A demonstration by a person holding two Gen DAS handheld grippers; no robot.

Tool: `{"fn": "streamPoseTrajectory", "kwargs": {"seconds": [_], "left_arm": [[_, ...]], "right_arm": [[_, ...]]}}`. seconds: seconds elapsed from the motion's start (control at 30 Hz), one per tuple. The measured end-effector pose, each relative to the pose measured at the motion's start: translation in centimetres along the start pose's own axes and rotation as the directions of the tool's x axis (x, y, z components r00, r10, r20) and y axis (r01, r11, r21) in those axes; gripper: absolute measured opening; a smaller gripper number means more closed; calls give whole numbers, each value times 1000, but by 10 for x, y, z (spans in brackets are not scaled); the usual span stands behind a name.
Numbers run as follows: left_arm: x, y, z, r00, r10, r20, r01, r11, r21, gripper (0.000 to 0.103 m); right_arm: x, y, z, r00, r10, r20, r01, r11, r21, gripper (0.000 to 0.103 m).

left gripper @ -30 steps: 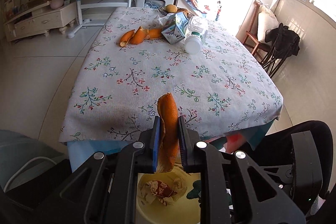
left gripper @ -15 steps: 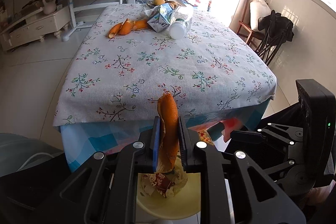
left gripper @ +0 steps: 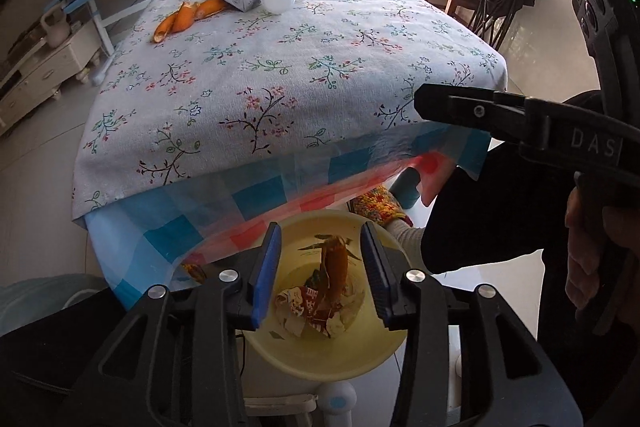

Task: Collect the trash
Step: 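Carry the peel and green pouch over the yellow basin and open both tools, then move both open tools back over the orange peels and plastic bottle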

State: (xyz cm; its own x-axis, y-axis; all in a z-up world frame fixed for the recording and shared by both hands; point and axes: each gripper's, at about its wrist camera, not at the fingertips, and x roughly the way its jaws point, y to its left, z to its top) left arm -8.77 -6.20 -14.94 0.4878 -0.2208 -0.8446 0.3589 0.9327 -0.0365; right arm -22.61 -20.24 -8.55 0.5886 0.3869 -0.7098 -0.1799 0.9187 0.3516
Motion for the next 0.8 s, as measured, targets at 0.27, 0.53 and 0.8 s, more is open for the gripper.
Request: {"fn": "streamPoseTrajectory", "kwargs": {"seconds": [0.27, 0.53, 0.8], "left_arm": [[-10, 10, 3, 998, 36, 52, -34, 998, -43, 58], [-13, 8, 4, 991, 91, 93, -89, 996, -27, 69], [-17, 15, 12, 984, 124, 129, -117, 991, -63, 78]], "right_arm": [[-5, -6, 2, 1000, -1, 21, 0, 1000, 30, 76], [-7, -4, 0, 1000, -2, 25, 2, 1000, 16, 77], [-7, -3, 2, 999, 3, 40, -4, 1000, 20, 79]]}}
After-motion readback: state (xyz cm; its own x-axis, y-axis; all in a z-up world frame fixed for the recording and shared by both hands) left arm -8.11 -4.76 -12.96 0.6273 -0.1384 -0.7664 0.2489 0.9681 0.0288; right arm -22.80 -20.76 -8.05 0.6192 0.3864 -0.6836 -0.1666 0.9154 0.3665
